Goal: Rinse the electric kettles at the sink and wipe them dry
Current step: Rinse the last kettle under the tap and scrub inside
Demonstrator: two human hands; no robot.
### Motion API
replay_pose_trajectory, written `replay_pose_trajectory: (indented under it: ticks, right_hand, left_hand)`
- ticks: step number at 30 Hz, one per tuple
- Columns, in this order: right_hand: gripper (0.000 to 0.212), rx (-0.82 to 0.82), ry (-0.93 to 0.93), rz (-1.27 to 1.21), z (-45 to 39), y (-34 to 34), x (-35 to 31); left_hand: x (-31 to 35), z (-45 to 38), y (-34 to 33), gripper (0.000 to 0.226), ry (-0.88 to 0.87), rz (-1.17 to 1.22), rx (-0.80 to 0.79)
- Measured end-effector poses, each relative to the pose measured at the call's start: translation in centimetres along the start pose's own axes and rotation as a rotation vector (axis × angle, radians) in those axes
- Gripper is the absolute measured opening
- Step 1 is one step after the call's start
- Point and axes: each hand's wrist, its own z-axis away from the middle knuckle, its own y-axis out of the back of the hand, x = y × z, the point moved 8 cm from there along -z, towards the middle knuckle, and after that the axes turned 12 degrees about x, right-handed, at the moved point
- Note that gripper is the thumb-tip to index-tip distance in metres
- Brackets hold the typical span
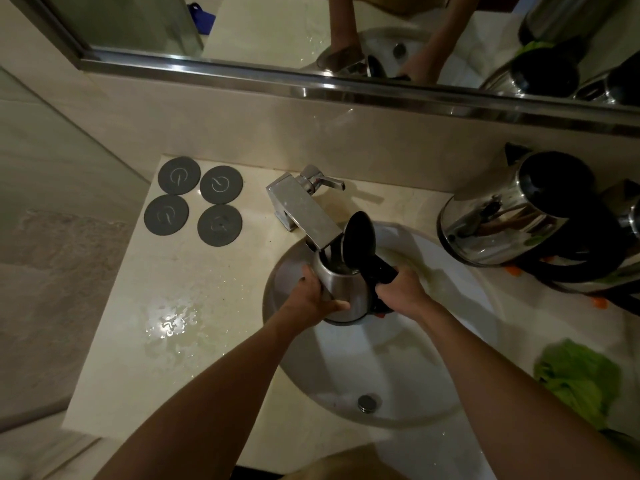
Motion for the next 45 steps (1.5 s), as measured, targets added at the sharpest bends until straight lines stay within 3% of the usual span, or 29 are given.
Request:
replay_pose_trajectory:
  ticks: [24,31,36,41,45]
  right_hand:
    - [0.009,0.074,-0.043,-0.018,1.4,-0.5,0.5]
    - [0.029,0.058,-0.093,-0.035,1.4,-0.8,1.1]
    - [0.023,0.061,-0.081,-0.05,1.7,-0.8,0.8]
    - [0.024,0.069,-0.098,-0.03,1.5,-0.8,1.2]
    - [0.011,0.068,-0.089,-0.031,1.6,-0.9,0.9]
  left_hand:
    - [-0.7,0.4,0.6,0.112,-0.048,-0.084,-0.111]
    - [-0.7,0.5,0.7,0.099,-0.072,-0.066,-0.115]
    - [-0.8,0.4,0.7,0.106,-0.066,-0.055,-0.143]
    - [-0.8,0.3,0.8,0.095,-0.073,-0.031,-0.131]
    - [-0.8,0.2,0.7,0.1,-0.068,0.006,-0.149]
